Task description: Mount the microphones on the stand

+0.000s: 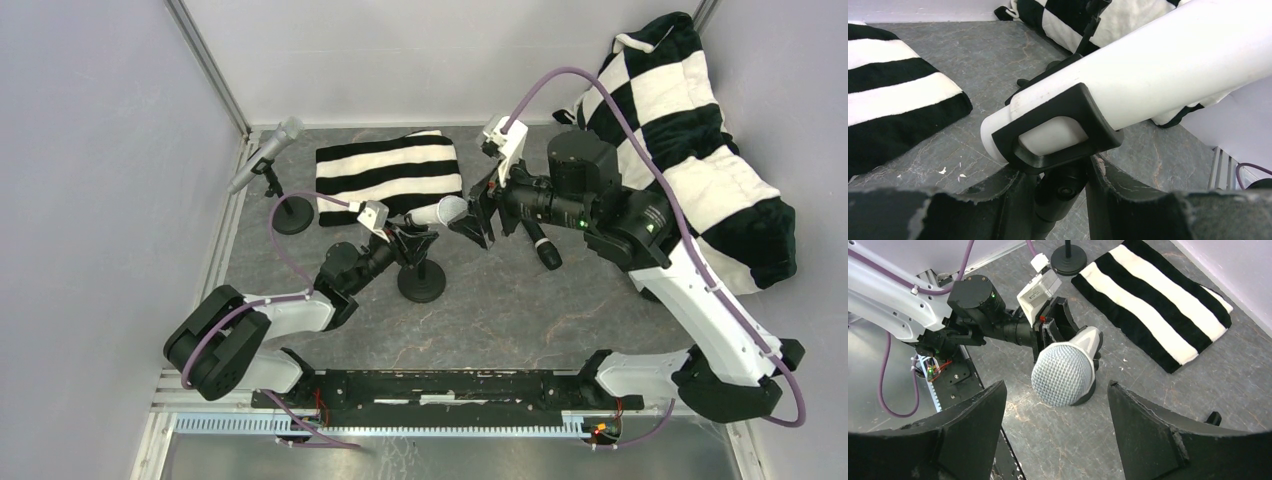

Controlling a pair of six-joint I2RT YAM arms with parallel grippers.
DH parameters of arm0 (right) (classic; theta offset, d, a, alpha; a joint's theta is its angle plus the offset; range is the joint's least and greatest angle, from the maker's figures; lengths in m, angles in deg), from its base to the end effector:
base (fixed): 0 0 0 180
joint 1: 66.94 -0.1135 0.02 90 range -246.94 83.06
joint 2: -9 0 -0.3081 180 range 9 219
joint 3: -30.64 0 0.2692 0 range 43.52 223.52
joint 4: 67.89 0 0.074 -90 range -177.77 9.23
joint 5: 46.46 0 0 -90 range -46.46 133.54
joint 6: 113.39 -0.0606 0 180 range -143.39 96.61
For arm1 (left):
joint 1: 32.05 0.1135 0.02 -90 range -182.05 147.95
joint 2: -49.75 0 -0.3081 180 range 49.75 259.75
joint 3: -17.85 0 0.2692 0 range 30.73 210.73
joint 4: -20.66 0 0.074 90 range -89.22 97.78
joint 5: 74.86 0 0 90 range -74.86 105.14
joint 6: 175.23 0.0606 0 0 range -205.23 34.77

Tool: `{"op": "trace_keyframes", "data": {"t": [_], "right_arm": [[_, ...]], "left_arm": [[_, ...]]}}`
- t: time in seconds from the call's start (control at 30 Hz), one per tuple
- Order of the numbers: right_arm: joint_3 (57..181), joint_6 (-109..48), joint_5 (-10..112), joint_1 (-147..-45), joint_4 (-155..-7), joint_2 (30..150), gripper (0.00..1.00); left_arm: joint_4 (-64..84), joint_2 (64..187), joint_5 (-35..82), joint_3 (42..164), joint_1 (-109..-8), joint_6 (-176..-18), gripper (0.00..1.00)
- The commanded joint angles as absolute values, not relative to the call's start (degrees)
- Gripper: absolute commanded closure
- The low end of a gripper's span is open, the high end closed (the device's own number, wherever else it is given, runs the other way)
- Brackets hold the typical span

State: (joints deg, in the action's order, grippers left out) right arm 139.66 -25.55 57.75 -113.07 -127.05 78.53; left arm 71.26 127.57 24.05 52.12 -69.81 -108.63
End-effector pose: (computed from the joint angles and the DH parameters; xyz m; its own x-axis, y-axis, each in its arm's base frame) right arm 0.1591 0.1869 0.5287 -0.2655 -0.2234 -0.9379 -0.8496 0.5140 0.1181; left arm 0.2180 -0.1807 0.2456 -0.1995 -0.3418 -0.9184 0.7053 0.6006 -0.3767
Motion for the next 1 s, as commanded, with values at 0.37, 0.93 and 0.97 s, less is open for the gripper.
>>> {"op": "trace_keyframes", "data": {"t": [0.37,0.93,0.97], "right_arm": [[149.4,-25.9,46.2,-118.4,-131.6,90.2,0.23],[151.2,-24.5,35.8,-121.8,-134.9,92.7,0.29],[151.1,-24.4,35.8,-122.0,-135.0,92.9,0.29]], "left_arm": [[64.6,125.6,19.6,53.5,-70.0,-105.0,0.98],[62.5,124.8,17.3,53.5,-70.4,-104.0,0.98],[62.5,124.9,17.3,53.6,-70.4,-104.0,0.98]]}}
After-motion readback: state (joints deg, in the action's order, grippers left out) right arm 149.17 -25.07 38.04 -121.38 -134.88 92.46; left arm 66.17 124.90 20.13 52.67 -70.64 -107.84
